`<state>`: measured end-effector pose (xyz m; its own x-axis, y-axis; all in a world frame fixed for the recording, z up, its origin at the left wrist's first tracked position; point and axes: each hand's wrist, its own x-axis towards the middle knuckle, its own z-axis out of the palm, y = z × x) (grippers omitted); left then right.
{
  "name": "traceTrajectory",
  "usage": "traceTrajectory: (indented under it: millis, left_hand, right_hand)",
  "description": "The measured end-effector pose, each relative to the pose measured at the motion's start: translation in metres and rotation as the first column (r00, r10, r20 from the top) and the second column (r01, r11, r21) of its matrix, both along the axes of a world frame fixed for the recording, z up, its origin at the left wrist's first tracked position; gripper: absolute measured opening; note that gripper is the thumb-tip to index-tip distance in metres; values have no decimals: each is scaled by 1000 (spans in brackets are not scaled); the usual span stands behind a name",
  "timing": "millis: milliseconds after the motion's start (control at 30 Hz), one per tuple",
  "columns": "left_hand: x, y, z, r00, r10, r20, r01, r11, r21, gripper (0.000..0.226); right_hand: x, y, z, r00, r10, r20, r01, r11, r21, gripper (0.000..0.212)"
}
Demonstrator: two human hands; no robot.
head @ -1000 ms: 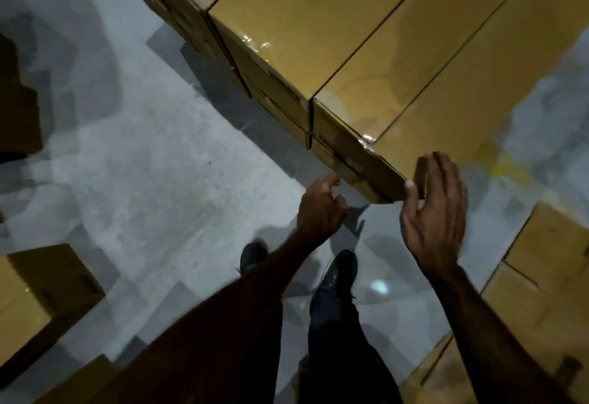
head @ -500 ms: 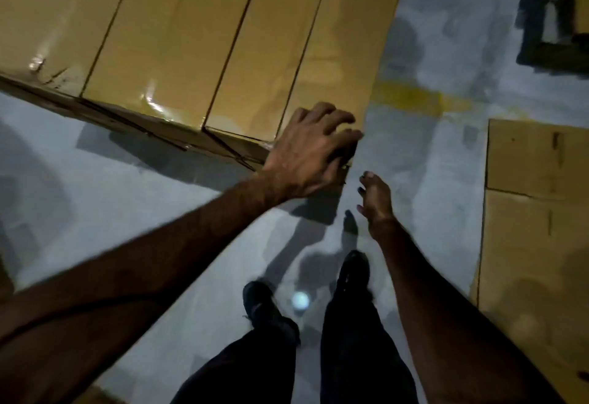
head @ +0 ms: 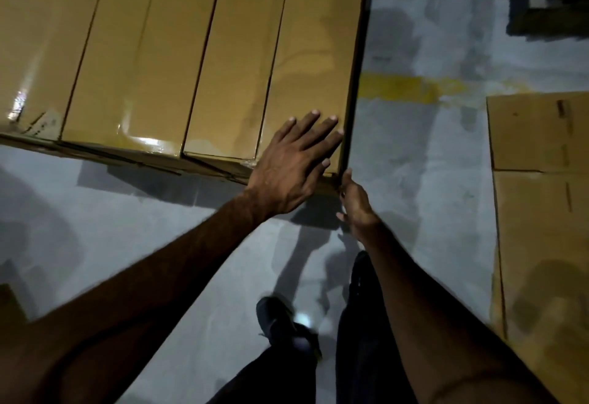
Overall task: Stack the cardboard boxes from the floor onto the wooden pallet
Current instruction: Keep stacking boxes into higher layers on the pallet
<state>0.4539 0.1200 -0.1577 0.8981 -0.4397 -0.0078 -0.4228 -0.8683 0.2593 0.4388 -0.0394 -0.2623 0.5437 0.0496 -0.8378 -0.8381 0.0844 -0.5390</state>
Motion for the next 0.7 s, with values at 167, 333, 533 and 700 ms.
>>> traceTrajectory:
  millis: [167, 333, 533, 700]
  left_hand:
    - [0, -2, 22, 996, 8, -87, -8, 1000, 0, 58]
    - [-27, -8, 96, 973, 143, -181, -169, 976, -138, 60]
    - [-80, -24, 202, 876, 342, -339, -448, 837, -315, 61]
    - [-91, -50, 282, 831, 410, -375, -550, 705, -448, 60]
  right_hand:
    - [-2, -16, 35, 995, 20, 94, -16, 999, -43, 53]
    - [-15, -44, 120, 969, 6, 248, 20, 995, -102, 58]
    - [-37, -66, 247, 950, -18, 313, 40, 997, -63, 46]
    - [-39, -74, 330, 929, -68, 364, 110, 989, -95, 44]
